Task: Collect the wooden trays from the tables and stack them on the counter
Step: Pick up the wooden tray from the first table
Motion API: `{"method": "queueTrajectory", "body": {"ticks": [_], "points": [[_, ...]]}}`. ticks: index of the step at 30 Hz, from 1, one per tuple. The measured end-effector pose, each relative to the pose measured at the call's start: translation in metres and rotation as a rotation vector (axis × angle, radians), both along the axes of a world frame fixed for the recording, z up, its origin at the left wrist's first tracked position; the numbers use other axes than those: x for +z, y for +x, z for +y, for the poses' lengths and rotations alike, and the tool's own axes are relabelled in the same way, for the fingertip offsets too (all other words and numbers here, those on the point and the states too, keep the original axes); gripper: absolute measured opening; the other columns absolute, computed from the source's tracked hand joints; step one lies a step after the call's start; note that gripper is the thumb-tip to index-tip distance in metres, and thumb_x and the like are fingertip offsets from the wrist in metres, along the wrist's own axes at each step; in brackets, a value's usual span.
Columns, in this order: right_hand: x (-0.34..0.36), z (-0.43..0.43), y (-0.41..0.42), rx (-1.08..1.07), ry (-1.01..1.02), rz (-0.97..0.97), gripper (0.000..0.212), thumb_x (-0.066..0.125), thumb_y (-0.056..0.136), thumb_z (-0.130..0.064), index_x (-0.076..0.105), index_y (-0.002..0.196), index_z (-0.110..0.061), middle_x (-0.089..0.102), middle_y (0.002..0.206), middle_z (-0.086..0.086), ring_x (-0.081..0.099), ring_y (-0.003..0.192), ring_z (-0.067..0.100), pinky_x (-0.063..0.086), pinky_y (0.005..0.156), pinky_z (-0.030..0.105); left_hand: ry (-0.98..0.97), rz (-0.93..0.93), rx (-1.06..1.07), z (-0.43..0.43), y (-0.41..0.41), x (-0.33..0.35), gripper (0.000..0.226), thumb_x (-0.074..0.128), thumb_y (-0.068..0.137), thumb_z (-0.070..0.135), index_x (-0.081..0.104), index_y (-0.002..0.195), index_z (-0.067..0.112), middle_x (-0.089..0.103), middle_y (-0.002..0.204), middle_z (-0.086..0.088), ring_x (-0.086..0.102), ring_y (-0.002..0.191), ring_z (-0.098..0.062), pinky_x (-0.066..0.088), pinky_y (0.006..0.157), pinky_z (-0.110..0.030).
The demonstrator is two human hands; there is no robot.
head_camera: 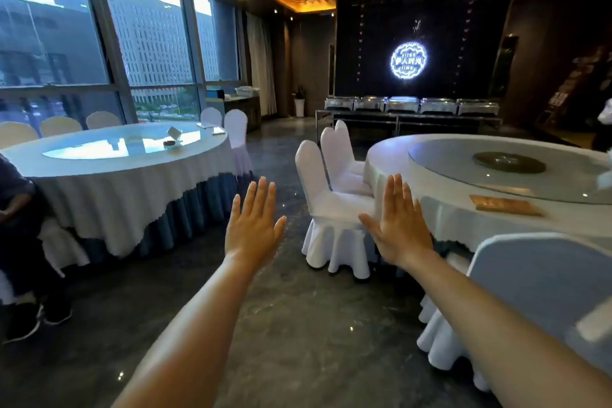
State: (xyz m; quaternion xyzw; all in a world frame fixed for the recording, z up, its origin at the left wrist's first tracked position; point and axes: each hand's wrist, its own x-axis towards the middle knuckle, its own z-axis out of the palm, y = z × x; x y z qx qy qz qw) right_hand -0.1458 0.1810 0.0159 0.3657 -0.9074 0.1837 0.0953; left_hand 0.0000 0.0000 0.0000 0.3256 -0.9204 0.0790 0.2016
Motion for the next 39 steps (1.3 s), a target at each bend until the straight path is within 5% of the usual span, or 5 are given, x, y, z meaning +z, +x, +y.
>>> {"method": "queueTrajectory", "body": {"ticks": [7, 10, 15, 24, 39], "points": [[-0.070, 0.018, 0.006, -0.073, 0.104, -0.172, 0.082, 0.022, 0.094, -0.054, -0.022, 0.146, -0.009, -0.024, 0.157, 0.005, -0.018, 0.146, 0.020, -0.007, 0.119, 0.036, 0.119, -0.126, -0.038, 0.013, 0.001, -0.066, 0.065, 0.015, 0.098, 0.045, -0.019, 0.143, 0.013, -0.014, 0.160, -0.005, -0.010, 0.149, -0.022, -0.002, 0.121, -0.039], [-0.085, 0.025, 0.008, -0.104, 0.097, -0.231, 0.083, 0.022, 0.094, -0.055, -0.022, 0.146, -0.009, -0.026, 0.156, 0.005, -0.019, 0.146, 0.019, -0.006, 0.120, 0.036, 0.141, -0.154, -0.060, 0.016, -0.004, -0.082, 0.074, -0.002, 0.088, 0.053, -0.009, 0.150, 0.013, -0.012, 0.160, -0.005, -0.008, 0.149, -0.022, -0.001, 0.121, -0.038], [-0.096, 0.035, 0.006, -0.164, 0.046, -0.296, 0.083, 0.024, 0.094, -0.055, -0.024, 0.145, -0.010, -0.027, 0.156, 0.005, -0.018, 0.146, 0.019, -0.005, 0.121, 0.036, 0.187, -0.144, -0.153, 0.020, -0.021, -0.090, 0.067, 0.020, 0.099, 0.044, -0.008, 0.150, 0.011, -0.011, 0.160, -0.005, -0.009, 0.149, -0.021, -0.002, 0.121, -0.036], [-0.101, 0.051, -0.024, -0.316, -0.001, -0.305, 0.082, 0.025, 0.095, -0.053, -0.022, 0.146, -0.009, -0.024, 0.157, 0.005, -0.015, 0.147, 0.019, -0.004, 0.120, 0.036, 0.270, -0.119, -0.317, 0.021, -0.080, -0.100, 0.065, 0.020, 0.099, 0.043, -0.006, 0.150, 0.013, -0.009, 0.161, -0.003, -0.008, 0.149, -0.018, -0.002, 0.121, -0.035], [-0.131, 0.050, -0.266, -0.441, -0.049, -0.325, 0.084, 0.026, 0.094, -0.053, -0.023, 0.145, -0.009, -0.025, 0.157, 0.006, -0.015, 0.147, 0.020, -0.003, 0.121, 0.038, 0.336, -0.156, -0.448, 0.009, -0.347, -0.130, 0.067, 0.019, 0.099, 0.045, -0.011, 0.149, 0.013, -0.014, 0.160, -0.004, -0.011, 0.148, -0.019, -0.005, 0.120, -0.035]]}}
